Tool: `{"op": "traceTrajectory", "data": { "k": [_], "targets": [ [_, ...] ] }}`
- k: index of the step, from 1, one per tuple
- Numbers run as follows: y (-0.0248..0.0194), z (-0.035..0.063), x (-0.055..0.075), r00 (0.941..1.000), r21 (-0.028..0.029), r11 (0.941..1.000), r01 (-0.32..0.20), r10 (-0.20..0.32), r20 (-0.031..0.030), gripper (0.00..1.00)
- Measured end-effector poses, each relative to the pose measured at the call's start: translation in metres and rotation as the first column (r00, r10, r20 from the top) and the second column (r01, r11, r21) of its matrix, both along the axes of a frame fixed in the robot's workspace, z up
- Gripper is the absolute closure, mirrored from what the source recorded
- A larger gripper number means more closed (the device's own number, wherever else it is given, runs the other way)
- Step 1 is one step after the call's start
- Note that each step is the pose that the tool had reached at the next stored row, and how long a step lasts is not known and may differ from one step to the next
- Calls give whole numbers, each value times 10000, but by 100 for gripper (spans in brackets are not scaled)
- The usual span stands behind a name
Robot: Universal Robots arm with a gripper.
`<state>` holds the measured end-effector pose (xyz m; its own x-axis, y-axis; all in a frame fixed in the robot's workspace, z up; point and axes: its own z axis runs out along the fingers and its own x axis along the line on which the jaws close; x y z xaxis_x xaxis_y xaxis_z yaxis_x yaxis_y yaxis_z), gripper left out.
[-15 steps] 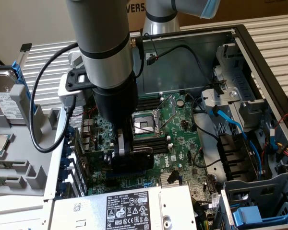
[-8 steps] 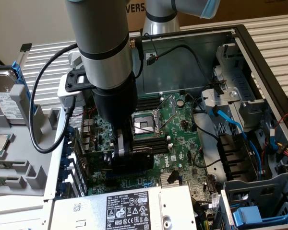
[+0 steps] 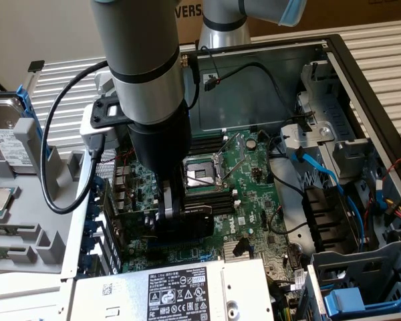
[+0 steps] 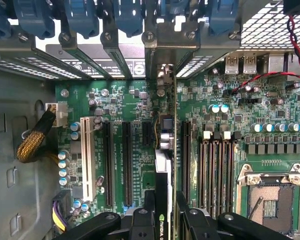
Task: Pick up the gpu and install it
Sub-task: 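Insert the gpu into the slot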
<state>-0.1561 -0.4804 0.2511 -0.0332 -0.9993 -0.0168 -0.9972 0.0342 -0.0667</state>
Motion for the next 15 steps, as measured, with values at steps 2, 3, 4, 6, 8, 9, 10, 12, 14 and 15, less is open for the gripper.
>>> {"op": "traceTrajectory", "data": {
  "k": [2,3,4,6,8,9,10,12,14,15],
  "targets": [
    [0,-3,0,10000,-3,10000,0,0,-2,74],
    [0,-5,0,10000,-4,10000,0,0,-3,74],
    [0,-6,0,10000,-4,10000,0,0,-3,74],
    [0,-9,0,10000,-1,10000,0,0,-1,74],
    [0,-9,0,10000,0,10000,0,0,0,74],
    [0,-9,0,10000,0,10000,0,0,0,74],
    [0,-9,-1,10000,0,10000,0,0,1,74],
    [0,-10,-8,10000,2,10000,-2,2,9,74],
    [1,-11,-17,10000,2,10000,-3,3,15,74],
    [1,-11,-18,10000,1,10000,-3,3,15,74]
  ]
}}
